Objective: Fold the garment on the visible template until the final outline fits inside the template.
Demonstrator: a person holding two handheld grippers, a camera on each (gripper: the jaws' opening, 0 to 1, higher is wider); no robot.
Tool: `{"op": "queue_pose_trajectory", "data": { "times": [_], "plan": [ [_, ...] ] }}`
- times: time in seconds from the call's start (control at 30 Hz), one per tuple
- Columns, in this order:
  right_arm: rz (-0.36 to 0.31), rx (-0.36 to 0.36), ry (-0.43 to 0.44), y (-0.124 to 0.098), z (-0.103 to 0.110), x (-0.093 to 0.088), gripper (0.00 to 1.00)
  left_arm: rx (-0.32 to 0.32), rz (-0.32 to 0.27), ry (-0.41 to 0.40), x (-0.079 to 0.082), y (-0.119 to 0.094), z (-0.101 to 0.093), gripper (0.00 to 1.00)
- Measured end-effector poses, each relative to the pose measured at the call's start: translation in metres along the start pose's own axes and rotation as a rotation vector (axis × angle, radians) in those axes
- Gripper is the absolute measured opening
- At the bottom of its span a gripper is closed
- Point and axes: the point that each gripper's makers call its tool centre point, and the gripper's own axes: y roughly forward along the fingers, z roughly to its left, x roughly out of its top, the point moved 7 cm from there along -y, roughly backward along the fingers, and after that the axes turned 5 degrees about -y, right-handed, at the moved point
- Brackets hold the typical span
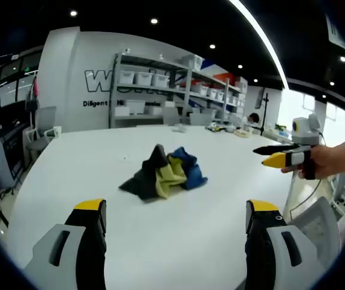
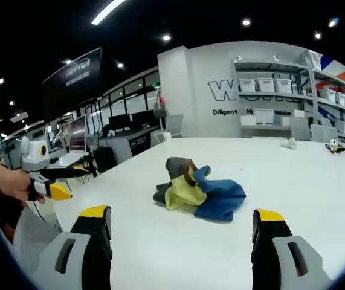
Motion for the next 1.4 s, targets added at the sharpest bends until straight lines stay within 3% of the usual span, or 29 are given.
{"op": "queue_pose_trajectory", "data": {
  "times": [0.57, 1.4],
  "plan": [
    [-0.002, 0.011, -0.009, 0.007, 0.000, 0.008, 0.95, -0.007, 0.000, 0.008, 0.007, 0.005, 0.005, 0.96],
    [0.002, 0.008, -0.002, 0.018, -0.002, 0.007, 0.94, -0.017, 0.016, -0.003, 0.005, 0.016, 0.013, 0.96]
  ]
}}
